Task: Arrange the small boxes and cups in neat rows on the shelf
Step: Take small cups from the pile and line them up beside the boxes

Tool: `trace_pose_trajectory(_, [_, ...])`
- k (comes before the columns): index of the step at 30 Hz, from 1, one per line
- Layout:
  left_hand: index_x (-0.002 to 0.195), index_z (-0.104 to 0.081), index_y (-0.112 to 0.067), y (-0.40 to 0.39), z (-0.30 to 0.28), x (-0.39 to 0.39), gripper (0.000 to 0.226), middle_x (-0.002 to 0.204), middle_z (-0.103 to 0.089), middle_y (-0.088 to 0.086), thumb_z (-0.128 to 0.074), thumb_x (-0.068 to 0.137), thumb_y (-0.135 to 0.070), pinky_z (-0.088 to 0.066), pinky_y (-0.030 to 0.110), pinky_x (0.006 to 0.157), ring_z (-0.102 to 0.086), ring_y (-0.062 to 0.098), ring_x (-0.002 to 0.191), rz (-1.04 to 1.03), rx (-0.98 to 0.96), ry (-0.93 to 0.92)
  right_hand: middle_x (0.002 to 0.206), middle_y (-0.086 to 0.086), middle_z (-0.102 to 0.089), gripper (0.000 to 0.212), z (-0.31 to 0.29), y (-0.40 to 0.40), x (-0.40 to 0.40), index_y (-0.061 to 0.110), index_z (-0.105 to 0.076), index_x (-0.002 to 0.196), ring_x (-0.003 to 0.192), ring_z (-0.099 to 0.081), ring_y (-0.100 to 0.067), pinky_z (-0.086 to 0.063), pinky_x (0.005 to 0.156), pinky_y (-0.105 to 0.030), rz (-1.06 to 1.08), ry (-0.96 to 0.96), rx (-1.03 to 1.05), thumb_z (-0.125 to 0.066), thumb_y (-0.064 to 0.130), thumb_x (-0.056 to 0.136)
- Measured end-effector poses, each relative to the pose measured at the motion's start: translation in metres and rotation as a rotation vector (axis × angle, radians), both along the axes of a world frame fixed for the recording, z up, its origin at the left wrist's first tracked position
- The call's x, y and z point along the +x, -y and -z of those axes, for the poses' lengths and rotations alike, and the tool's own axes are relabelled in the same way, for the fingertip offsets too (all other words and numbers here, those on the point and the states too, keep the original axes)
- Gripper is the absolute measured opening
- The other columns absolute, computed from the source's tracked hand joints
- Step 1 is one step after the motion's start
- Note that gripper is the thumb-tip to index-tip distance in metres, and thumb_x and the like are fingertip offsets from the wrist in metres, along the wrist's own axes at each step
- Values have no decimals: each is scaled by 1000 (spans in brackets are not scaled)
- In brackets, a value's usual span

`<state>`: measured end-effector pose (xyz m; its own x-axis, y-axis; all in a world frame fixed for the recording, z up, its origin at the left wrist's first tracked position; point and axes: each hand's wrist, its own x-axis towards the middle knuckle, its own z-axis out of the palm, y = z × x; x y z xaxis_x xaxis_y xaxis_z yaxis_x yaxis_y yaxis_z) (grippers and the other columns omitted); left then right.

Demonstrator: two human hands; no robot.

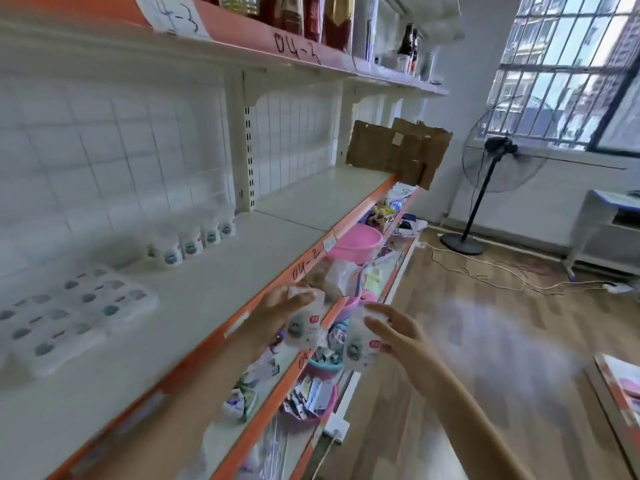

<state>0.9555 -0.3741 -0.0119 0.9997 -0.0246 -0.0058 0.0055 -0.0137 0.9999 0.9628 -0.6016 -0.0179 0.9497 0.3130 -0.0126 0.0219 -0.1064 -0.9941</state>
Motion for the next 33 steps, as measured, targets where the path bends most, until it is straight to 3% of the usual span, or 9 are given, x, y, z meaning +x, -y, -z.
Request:
trace_pose_trajectory(5, [97,-59,-24,-16,-14,67,41,95,-65,-2,-75,62,-37,-49,18,68,-62,14,88,-117,34,27,109,-2,-65,70,-6,-13,91,26,-57,115,97,-64,-16,-53,81,-30,-70,83,-29,-70,59,54])
trace_pose_trajectory(10, [100,-60,-31,-47,-16,135,60,104,-64,-5,-67,46,-57,-47,15,71,-61,4,91,-326,117,75,111,1,-62,50,-20,-44,194,22,-56,115,95,-62,-10,-52,70,-19,-225,151,-10,-69,38,70])
trace_pose_trajectory(13, [99,-60,-41,-71,-15,167,52,116,-60,-3,-67,52,-61,-46,26,90,-57,7,105,-477,217,72,108,-1,-63,47,-28,-73,254,24,-57,114,91,-63,-10,-54,75,-26,-334,161,-7,-65,38,69])
trace_pose_trajectory(15, [100,-59,-43,-81,-18,182,51,116,-58,-4,-67,55,-63,-44,25,92,-56,9,106,-618,263,56,108,-5,-64,46,-34,-96,289,26,-58,111,97,-63,-17,-53,83,-33,-427,153,14,-69,38,68])
trace_pose_trajectory(19, [122,-53,-20,-98,-18,196,45,116,-53,-3,-68,81,-31,-38,9,68,-52,8,97,-888,378,29,109,-3,-64,36,-38,-145,333,26,-58,112,99,-61,-16,-51,85,-27,-600,195,-14,-70,27,78])
trace_pose_trajectory(22, [119,-53,-13,-112,-8,193,40,110,-55,0,-68,82,-17,-36,0,64,-52,5,88,-1072,382,19,115,0,-61,45,-33,-186,352,23,-56,120,104,-58,-14,-49,88,-28,-754,210,-35,-71,31,78])
trace_pose_trajectory(26, [119,-55,-12,-124,5,186,41,112,-57,4,-69,80,-16,-39,12,80,-56,11,99,-1162,387,-30,121,-2,-56,54,-15,-238,362,16,-51,127,108,-55,-16,-47,87,-25,-834,215,-45,-72,28,78])
trace_pose_trajectory(30, [118,-54,-10,-122,8,187,39,114,-57,5,-66,82,-8,-42,7,79,-57,6,93,-1167,352,-12,120,-4,-57,57,7,-276,368,20,-49,126,106,-58,-20,-51,90,-41,-895,200,-44,-75,28,76])
trace_pose_trajectory(33, [123,-52,-10,-124,8,188,42,118,-54,-1,-65,82,-10,-42,20,90,-55,11,105,-1142,382,9,112,-4,-61,51,11,-291,369,18,-52,121,103,-60,-24,-52,86,-45,-881,203,5,-75,28,76])
